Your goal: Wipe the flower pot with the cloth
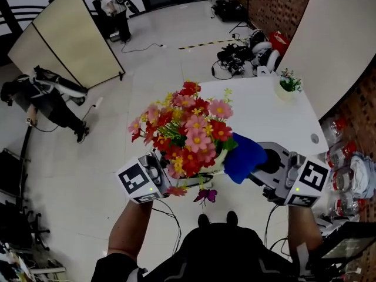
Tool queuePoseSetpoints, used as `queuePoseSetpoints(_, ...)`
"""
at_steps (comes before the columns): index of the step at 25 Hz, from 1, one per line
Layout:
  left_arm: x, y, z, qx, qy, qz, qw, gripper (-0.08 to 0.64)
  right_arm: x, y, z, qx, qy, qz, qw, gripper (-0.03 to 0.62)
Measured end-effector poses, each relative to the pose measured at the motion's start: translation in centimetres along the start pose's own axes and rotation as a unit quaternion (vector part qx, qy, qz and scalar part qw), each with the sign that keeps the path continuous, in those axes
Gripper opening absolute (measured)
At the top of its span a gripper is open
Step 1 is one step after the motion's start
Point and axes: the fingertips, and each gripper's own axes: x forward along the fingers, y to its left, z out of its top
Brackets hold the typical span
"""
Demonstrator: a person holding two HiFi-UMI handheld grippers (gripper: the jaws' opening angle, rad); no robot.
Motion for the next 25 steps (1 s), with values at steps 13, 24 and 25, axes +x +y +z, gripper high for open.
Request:
queuePoseSetpoints(13,0.5,1.9,0.3,-0.027,-0.007,0.058,0.9979,0.517,1.4,2.8,0.7,-0.106,0.049,-0.002,0.993,0.06)
queuePoseSetpoints(24,0.3,1.6,1.6,-0.024,-0.008,0.069,0.9973,0.517,1.5,1.9,2.5,-0.094,0.035,-0.02,0.995,0.06)
queuePoseSetpoints(25,0.3,1.5,1.6,-0.031,-0.013,0.067,0.9972,0.517,1.3,1.6,2.7,-0.094,0.032,-0.025,0.995,0.06)
